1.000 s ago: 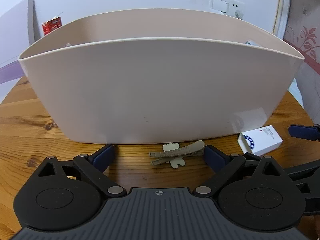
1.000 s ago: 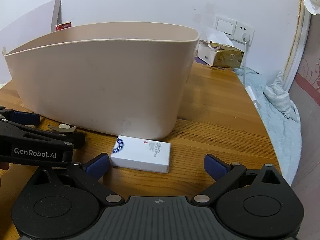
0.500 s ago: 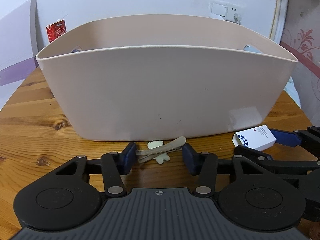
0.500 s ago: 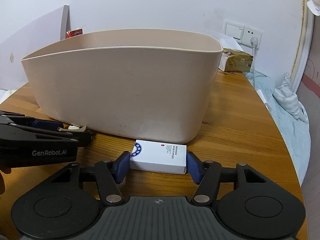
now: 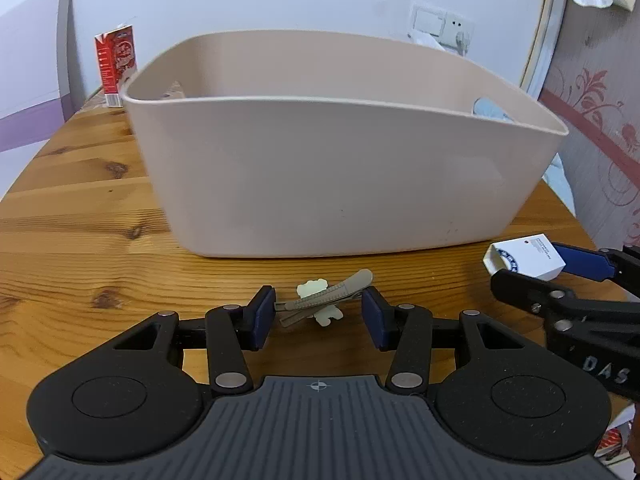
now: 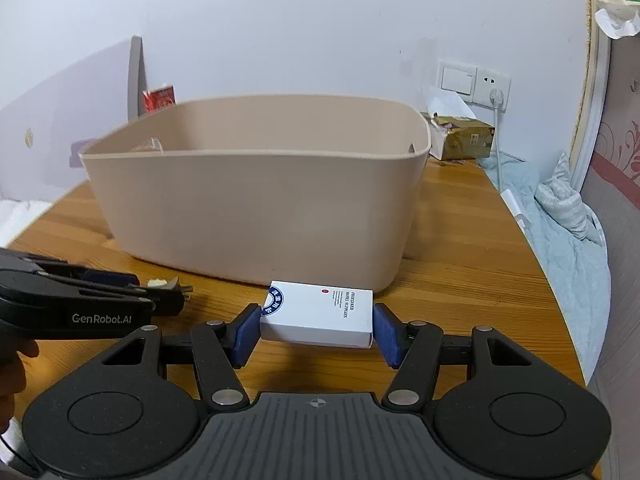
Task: Organize objects
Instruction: 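Grasp the beige hair clip with the left tool while the right grasps the white card box, then carry both items over the bin and open both tools to release them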
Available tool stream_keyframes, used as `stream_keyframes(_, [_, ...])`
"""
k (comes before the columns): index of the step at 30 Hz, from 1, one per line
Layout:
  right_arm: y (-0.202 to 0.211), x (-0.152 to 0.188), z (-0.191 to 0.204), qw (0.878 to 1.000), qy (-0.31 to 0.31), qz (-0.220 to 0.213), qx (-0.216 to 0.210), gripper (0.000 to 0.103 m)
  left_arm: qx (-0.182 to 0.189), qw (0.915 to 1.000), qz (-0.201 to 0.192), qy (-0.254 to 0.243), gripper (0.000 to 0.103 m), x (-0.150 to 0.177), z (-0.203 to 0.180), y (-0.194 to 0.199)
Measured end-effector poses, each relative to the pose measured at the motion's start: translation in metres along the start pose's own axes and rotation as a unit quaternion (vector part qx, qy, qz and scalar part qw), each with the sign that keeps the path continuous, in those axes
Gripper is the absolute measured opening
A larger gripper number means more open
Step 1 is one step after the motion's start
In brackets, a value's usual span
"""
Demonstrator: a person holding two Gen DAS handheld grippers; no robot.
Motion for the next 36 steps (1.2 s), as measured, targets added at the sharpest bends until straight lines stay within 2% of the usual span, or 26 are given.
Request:
stream_keyframes(5, [0.021, -0.005, 0.002, 1.000, -0.003, -0.017, 0.000, 0.057, 0.006, 0.9999, -0.013, -0.004, 0.049, 0.003, 0.010, 0.025])
stream_keyframes(10, [0.047, -0.015, 0.005, 0.999, 0.000, -0.052, 0.001, 0.057, 0.009, 0.9991, -0.041, -0.010, 0.049, -0.001, 0.021, 0.057])
stream_keyframes(21, [0.080, -0.069, 0.006, 0.992, 0.006, -0.127, 0.011, 0.057, 0.009, 0.9898, -0.135, -0.044, 0.049, -0.056, 0.013, 0.109])
stream_keyframes(24, [0.078, -0.086, 0.000, 0.991, -0.005, -0.134, 0.012, 0.057, -0.003, 0.9886, -0.143, -0.046, 0.049, -0.080, 0.014, 0.103])
stream_keyframes(28, [0.064, -0.107, -0.007, 0.991, -0.012, -0.129, 0.018, 0.057, -0.012, 0.9908, -0.126, -0.048, 0.049, -0.105, 0.015, 0.079])
stream_keyframes(36, [0.008, -0.132, -0.011, 0.997, -0.026, -0.072, 0.022, 0.057, -0.037, 0.9954, -0.063, -0.062, 0.049, -0.136, 0.014, 0.011])
Point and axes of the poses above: each gripper's, at about its wrist camera, not at the fingertips, and y roughly against the way its jaws point, z to its left, x to its underside, the point moved 4 cm from there along -y, roughly the way its jaws point, and after that the axes turned 10 degrees about z, right-handed, at the moved point
